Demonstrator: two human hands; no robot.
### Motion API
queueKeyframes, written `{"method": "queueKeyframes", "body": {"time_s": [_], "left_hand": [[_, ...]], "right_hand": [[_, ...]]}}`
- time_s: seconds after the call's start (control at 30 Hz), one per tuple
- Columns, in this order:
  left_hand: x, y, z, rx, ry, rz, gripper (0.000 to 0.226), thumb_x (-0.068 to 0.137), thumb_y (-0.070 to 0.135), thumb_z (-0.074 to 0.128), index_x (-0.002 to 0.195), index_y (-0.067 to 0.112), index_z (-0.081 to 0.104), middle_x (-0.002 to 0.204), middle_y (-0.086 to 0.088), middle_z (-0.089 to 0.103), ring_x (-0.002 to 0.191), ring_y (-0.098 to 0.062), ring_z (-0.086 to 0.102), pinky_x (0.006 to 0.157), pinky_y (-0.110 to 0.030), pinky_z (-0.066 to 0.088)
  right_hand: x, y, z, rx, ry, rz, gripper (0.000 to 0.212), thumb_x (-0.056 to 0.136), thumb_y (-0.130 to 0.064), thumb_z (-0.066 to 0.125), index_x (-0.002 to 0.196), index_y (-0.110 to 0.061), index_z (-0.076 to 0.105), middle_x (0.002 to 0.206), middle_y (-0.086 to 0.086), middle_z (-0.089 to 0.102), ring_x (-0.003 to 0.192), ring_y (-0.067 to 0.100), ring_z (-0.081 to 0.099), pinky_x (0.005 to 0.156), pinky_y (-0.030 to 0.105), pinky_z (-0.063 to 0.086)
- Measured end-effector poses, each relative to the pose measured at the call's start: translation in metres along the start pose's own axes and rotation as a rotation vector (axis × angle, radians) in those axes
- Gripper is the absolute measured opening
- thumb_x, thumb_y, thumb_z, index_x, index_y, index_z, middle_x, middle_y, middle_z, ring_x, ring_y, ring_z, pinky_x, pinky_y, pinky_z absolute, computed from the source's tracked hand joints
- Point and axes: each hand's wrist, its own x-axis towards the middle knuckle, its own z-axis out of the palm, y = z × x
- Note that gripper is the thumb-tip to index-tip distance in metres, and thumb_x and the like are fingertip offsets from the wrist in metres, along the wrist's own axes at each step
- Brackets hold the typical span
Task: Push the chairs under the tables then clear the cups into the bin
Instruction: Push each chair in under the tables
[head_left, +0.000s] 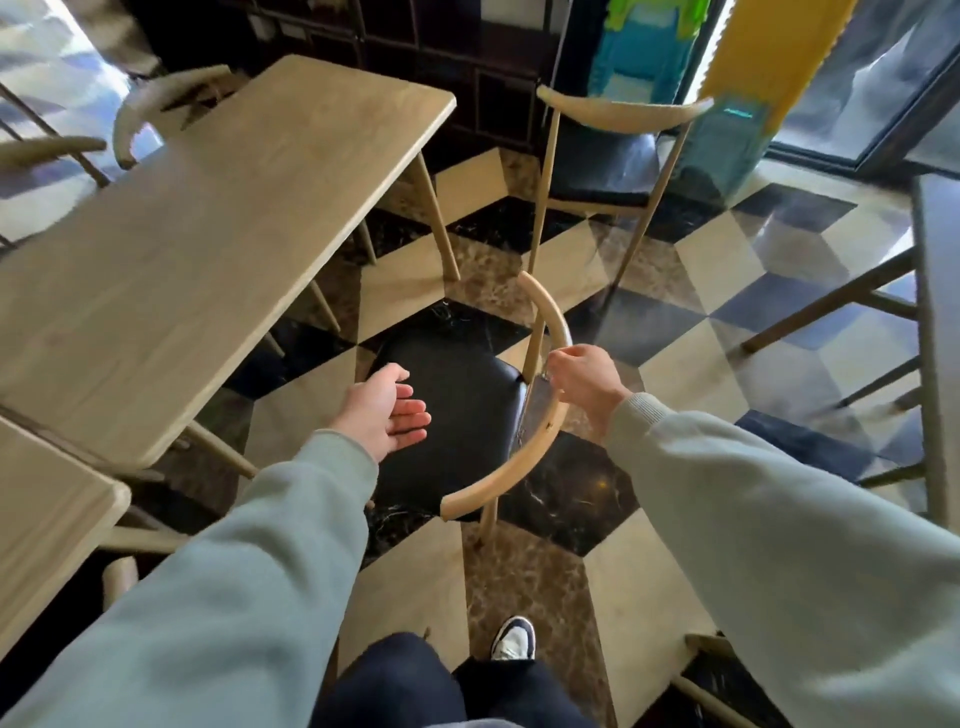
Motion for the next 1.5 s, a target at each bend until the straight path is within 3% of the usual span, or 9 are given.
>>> {"method": "queueKeyframes", "body": {"time_s": [0.17, 0.33, 0.47, 0.63, 0.9, 1.0, 1.13, 1.27, 1.5], "left_hand": [[0.038, -0.002, 0.013, -0.031, 0.051, -0.08, 0.019, 0.099, 0.028, 0.056, 0.098, 0.009, 0.062, 0.088, -0.013, 0.071, 0.088, -0.031, 0.073, 0.069, -0.043, 0.058], [0.08, 0.004, 0.04, -0.099, 0.035, -0.133, 0.016, 0.099, 0.021, 0.055, 0.096, 0.008, 0.063, 0.083, -0.012, 0.072, 0.083, -0.029, 0.074, 0.069, -0.042, 0.059], [0.096, 0.011, 0.056, -0.184, 0.05, -0.174, 0.021, 0.101, 0.026, 0.056, 0.09, 0.009, 0.062, 0.072, -0.009, 0.072, 0.08, -0.028, 0.073, 0.068, -0.041, 0.058], [0.107, 0.017, 0.059, -0.275, 0.166, -0.207, 0.024, 0.102, 0.028, 0.054, 0.09, 0.009, 0.063, 0.07, -0.009, 0.071, 0.077, -0.028, 0.072, 0.069, -0.041, 0.058], [0.092, -0.003, 0.091, -0.482, 0.537, -0.25, 0.02, 0.098, 0.023, 0.052, 0.084, 0.01, 0.06, 0.072, -0.008, 0.068, 0.071, -0.026, 0.069, 0.063, -0.037, 0.051], [0.087, -0.028, 0.143, -0.578, 0.742, -0.314, 0.021, 0.1, 0.02, 0.051, 0.084, 0.009, 0.06, 0.07, -0.01, 0.066, 0.062, -0.024, 0.064, 0.058, -0.035, 0.051], [0.074, -0.055, 0.191, -0.631, 0.878, -0.412, 0.026, 0.105, 0.024, 0.049, 0.095, 0.005, 0.063, 0.075, -0.014, 0.064, 0.062, -0.026, 0.061, 0.06, -0.036, 0.054], [0.055, -0.091, 0.221, -0.55, 1.024, -0.508, 0.048, 0.103, 0.03, 0.053, 0.136, -0.003, 0.058, 0.136, -0.029, 0.062, 0.124, -0.047, 0.06, 0.105, -0.054, 0.052], [0.073, -0.109, 0.222, -0.869, 1.12, -0.629, 0.068, 0.095, 0.05, 0.066, 0.151, 0.018, 0.043, 0.139, -0.013, 0.058, 0.118, -0.038, 0.061, 0.097, -0.045, 0.052]], "right_hand": [[0.058, -0.014, 0.006, -0.12, -0.052, 0.038, 0.019, 0.096, -0.018, 0.057, 0.088, -0.012, 0.073, 0.079, 0.003, 0.064, 0.061, 0.011, 0.057, 0.042, 0.016, 0.043], [0.117, -0.025, 0.018, -0.248, -0.072, 0.078, 0.024, 0.095, -0.015, 0.058, 0.11, -0.008, 0.075, 0.093, 0.006, 0.069, 0.075, 0.017, 0.064, 0.058, 0.024, 0.049], [0.156, -0.033, 0.03, -0.361, -0.114, 0.095, 0.026, 0.091, -0.016, 0.057, 0.106, -0.007, 0.076, 0.08, 0.003, 0.064, 0.063, 0.015, 0.06, 0.047, 0.023, 0.047], [0.21, -0.046, 0.039, -0.623, -0.04, 0.083, 0.051, 0.091, -0.027, 0.055, 0.137, -0.007, 0.057, 0.131, 0.019, 0.049, 0.115, 0.037, 0.058, 0.101, 0.045, 0.054], [0.283, -0.045, 0.038, -0.717, -0.26, 0.071, 0.07, 0.09, -0.032, 0.062, 0.149, -0.005, 0.035, 0.145, 0.022, 0.043, 0.129, 0.042, 0.05, 0.11, 0.05, 0.044], [0.307, -0.036, 0.029, -0.743, -0.366, 0.01, 0.066, 0.09, -0.03, 0.063, 0.146, -0.005, 0.039, 0.136, 0.021, 0.053, 0.119, 0.041, 0.056, 0.099, 0.046, 0.049], [0.311, -0.031, 0.012, -0.788, -0.446, -0.026, 0.039, 0.088, -0.035, 0.061, 0.119, -0.013, 0.055, 0.083, 0.005, 0.055, 0.068, 0.024, 0.056, 0.056, 0.033, 0.039], [0.321, -0.024, 0.011, -0.692, -0.503, 0.026, 0.035, 0.087, -0.037, 0.061, 0.111, -0.013, 0.057, 0.084, 0.008, 0.064, 0.073, 0.027, 0.064, 0.073, 0.042, 0.057], [0.353, -0.004, 0.035, -0.483, -0.455, 0.182, 0.031, 0.073, -0.04, 0.074, 0.091, -0.018, 0.06, 0.078, 0.008, 0.069, 0.068, 0.029, 0.068, 0.056, 0.036, 0.05]]}}
